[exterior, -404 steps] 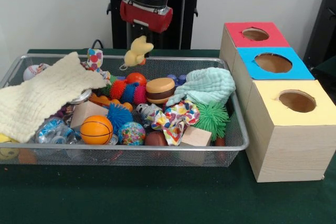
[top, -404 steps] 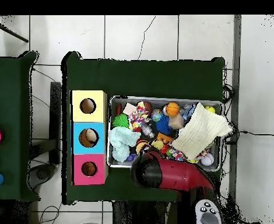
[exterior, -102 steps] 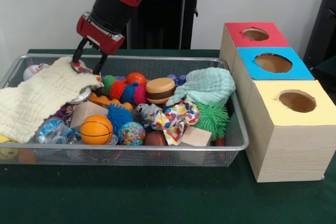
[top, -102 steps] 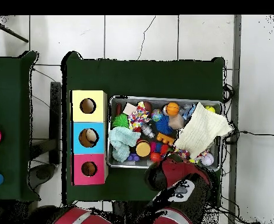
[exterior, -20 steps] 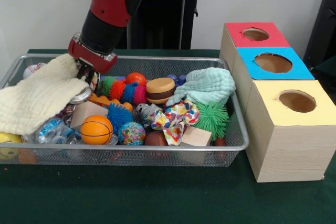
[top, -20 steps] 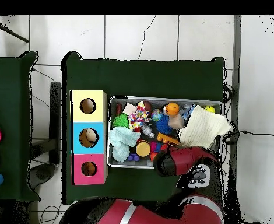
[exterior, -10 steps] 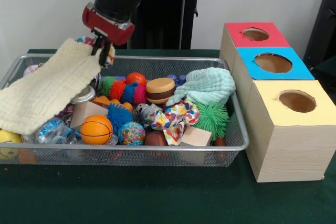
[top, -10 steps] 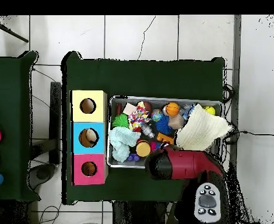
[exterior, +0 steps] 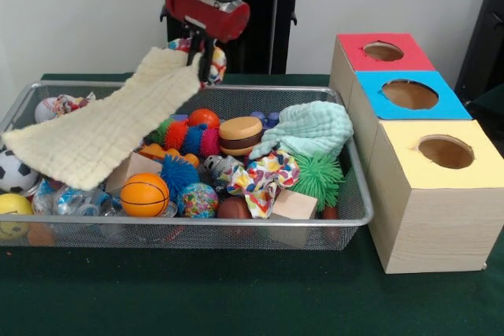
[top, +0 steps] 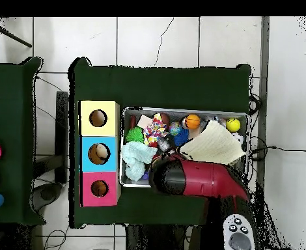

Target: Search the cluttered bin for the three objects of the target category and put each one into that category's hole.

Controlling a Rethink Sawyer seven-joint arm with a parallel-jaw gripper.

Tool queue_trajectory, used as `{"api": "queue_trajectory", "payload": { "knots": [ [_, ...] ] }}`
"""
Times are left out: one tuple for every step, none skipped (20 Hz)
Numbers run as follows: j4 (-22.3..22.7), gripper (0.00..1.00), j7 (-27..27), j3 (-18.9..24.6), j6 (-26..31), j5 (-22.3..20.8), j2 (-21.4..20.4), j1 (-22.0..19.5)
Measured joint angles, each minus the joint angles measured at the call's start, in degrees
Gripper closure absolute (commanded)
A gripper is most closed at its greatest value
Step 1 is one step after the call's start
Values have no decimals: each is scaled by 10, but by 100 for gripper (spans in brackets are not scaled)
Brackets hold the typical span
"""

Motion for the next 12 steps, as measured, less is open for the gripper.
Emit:
{"api": "queue_trajectory", "payload": {
  "knots": [
    [2,100,0,3,0,4,-1,1],
    [3,100,0,6,0,9,-2,1],
    [8,100,0,13,0,20,-5,4],
    [13,100,0,18,0,29,-7,7],
    [15,100,0,19,0,33,-8,9],
    [17,100,0,21,0,36,-9,10],
    [21,100,0,23,0,42,-10,13],
    [29,100,0,26,0,55,-13,21],
    [34,100,0,28,0,64,-14,26],
    [37,100,0,28,0,69,-15,29],
    [46,100,0,30,0,85,-17,42],
    [49,100,0,30,0,91,-18,48]
  ]
}}
